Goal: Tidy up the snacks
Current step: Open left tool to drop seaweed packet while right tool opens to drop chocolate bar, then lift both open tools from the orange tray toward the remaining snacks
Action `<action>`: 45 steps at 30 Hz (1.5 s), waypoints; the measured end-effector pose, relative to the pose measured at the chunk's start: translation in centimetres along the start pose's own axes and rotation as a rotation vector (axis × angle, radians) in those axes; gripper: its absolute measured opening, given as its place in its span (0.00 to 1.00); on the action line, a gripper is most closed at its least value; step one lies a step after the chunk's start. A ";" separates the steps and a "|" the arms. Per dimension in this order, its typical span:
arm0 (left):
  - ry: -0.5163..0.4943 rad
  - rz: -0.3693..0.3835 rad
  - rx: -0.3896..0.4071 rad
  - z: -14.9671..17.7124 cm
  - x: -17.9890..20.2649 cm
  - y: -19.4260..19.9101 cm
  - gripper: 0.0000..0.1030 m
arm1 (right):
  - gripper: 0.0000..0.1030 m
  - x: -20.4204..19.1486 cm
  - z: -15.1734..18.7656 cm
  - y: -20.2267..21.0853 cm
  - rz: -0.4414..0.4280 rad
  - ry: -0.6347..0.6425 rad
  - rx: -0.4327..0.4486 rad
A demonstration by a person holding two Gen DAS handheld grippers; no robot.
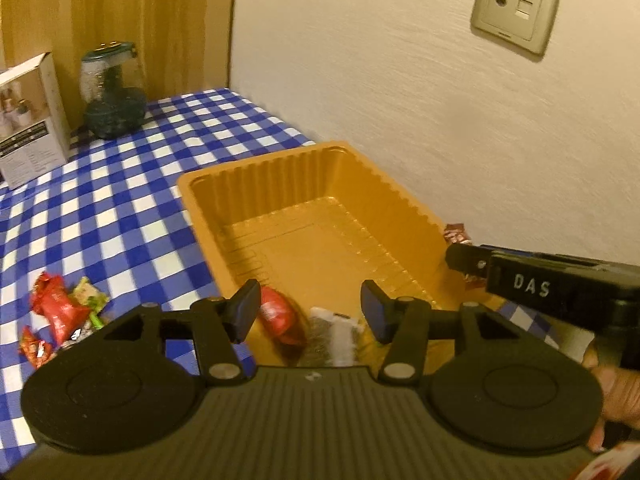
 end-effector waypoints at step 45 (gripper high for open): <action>0.021 -0.113 0.023 1.5 -7.0 7.7 0.66 | 0.63 -4.8 1.0 2.9 -0.049 0.032 0.044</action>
Point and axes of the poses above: each gripper's, at about its wrist camera, not at the fingertips, and y roughly against the way its jaws point, x to its right, z to its underside, the point moved 6 cm from there along -y, roughly the way its jaws point, and after that the axes turned 9 degrees about x, right-handed, at the moved point
